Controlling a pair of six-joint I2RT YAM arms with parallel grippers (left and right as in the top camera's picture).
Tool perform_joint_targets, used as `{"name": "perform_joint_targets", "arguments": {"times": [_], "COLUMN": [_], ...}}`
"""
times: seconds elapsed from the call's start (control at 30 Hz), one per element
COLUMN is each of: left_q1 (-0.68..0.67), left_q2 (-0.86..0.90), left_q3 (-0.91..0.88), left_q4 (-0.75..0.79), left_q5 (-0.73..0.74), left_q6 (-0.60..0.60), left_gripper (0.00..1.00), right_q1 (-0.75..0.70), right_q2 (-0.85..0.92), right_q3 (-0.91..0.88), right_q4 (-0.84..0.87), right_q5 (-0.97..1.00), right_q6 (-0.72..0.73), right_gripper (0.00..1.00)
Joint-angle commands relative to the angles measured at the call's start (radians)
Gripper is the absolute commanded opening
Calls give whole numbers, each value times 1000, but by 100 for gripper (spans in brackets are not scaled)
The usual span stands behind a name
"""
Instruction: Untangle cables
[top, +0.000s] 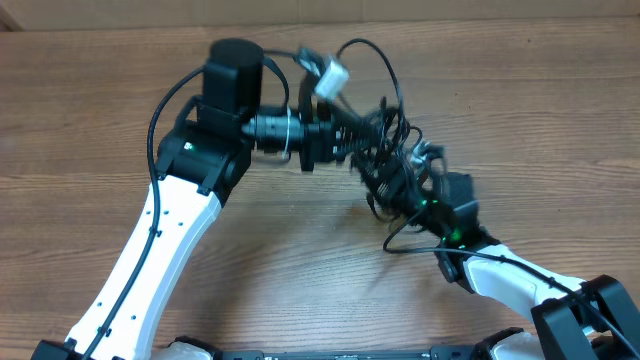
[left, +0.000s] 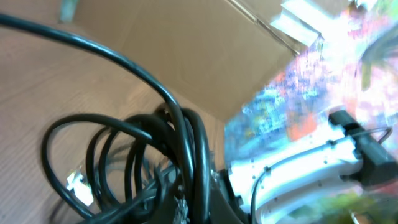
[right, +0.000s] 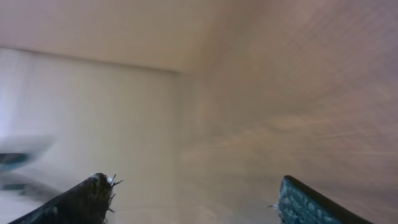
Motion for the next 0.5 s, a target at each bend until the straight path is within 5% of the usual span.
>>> {"name": "perform_joint_targets", "arguments": {"times": [0.0, 0.1, 0.33, 0.47], "left_q1": [55, 104, 192, 179], "left_q2": [-18, -18, -16, -3], "left_q3": [16, 16, 16, 16], "left_q4": [139, 139, -145, -262], "left_q5": [6, -89, -531, -664], "left_q6": [-277, -348, -369, -382], "left_gripper": [4, 4, 4, 4], "right_q1": [1, -21, -59, -59], "right_q2": [9, 9, 9, 9], "right_q3": [7, 7, 7, 7], "right_q4": [-78, -159, -374, -419], "right_q5": [23, 26, 34, 42], "right_q6": [-177, -245, -314, -362], "right_gripper": [80, 79, 74, 75]}}
